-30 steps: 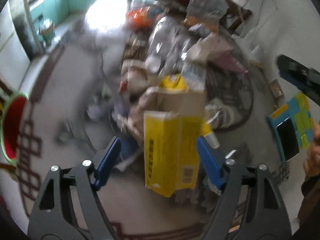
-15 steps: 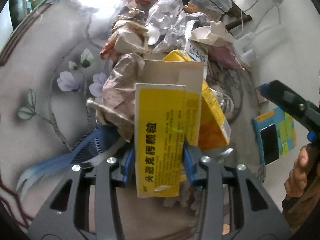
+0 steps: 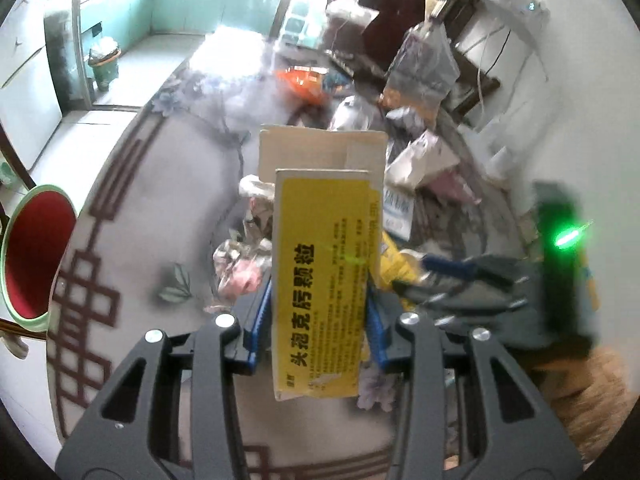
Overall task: Collect trash
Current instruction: 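Carry the yellow box and tea carton over the red trash bin with both tools, then open the left tool and right tool to drop both boxes into the bin, then grasp crumpled paper with the left tool while the right tool reaches the white cup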
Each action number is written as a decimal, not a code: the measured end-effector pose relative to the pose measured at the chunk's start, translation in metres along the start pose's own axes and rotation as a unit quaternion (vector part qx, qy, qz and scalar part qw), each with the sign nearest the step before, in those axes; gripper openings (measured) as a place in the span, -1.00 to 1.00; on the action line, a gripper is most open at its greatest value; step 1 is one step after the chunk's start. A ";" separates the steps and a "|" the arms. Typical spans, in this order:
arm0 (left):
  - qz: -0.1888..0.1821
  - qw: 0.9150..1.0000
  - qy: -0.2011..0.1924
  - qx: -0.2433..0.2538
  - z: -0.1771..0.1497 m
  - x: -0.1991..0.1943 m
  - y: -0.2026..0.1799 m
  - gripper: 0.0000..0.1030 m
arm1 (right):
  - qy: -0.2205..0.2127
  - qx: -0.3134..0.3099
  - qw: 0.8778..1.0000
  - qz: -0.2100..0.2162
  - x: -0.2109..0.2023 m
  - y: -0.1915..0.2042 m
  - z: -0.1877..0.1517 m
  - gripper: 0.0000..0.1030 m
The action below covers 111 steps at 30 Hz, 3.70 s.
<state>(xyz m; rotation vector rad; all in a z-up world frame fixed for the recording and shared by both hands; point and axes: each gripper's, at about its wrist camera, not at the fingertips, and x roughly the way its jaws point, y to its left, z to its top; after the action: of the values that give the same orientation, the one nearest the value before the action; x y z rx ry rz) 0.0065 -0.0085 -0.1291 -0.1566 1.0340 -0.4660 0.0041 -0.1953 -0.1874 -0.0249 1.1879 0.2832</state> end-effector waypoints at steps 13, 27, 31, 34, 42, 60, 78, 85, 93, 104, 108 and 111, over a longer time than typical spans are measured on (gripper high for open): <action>0.004 0.998 -0.055 -0.042 0.013 -0.046 0.033 -0.25 | -0.058 0.026 0.998 0.020 -0.036 0.004 0.014 -0.34; 0.069 0.994 -0.065 -0.055 0.024 -0.077 0.134 -0.24 | -0.125 0.032 0.990 0.050 -0.066 0.089 0.076 -0.33; 0.108 0.990 -0.063 -0.065 0.027 -0.092 0.194 -0.24 | -0.110 0.013 0.991 0.071 -0.040 0.144 0.104 -0.33; 0.132 0.987 -0.059 -0.074 0.025 -0.098 0.233 -0.24 | -0.090 0.006 0.991 0.097 -0.010 0.189 0.127 -0.33; 0.167 0.980 -0.022 -0.108 0.012 -0.099 0.327 -0.24 | -0.017 0.001 0.988 0.154 0.085 0.281 0.173 -0.33; 0.149 0.985 0.010 -0.091 0.024 -0.077 0.381 -0.24 | -0.049 0.034 0.991 0.121 0.073 0.305 0.177 0.22; 0.136 0.989 -0.016 -0.063 0.039 -0.070 0.306 0.04 | -0.082 0.068 0.990 0.093 0.023 0.238 0.125 0.25; 0.124 0.991 -0.025 -0.036 0.036 -0.050 0.217 0.12 | -0.102 0.057 0.990 0.076 -0.015 0.179 0.084 0.32; 0.088 0.995 -0.032 -0.036 0.012 -0.022 0.111 0.41 | -0.094 0.089 0.990 0.054 -0.046 0.068 0.029 0.32; 0.074 0.997 0.033 -0.017 -0.009 0.048 0.027 0.56 | -0.093 0.136 0.986 0.032 -0.064 -0.036 -0.012 0.33; 0.086 0.993 0.068 -0.049 -0.010 0.079 0.033 0.26 | -0.080 0.153 0.985 0.019 -0.062 -0.065 -0.028 0.34; 0.090 0.991 0.071 -0.068 -0.012 0.088 0.036 -0.04 | -0.066 0.164 0.984 0.016 -0.055 -0.080 -0.035 0.44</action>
<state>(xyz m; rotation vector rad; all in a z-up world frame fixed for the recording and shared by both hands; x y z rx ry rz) 0.0443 -0.0145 -0.2168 -0.1517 1.2092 -0.2445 -0.0283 -0.2895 -0.1602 0.2970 1.0919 0.1133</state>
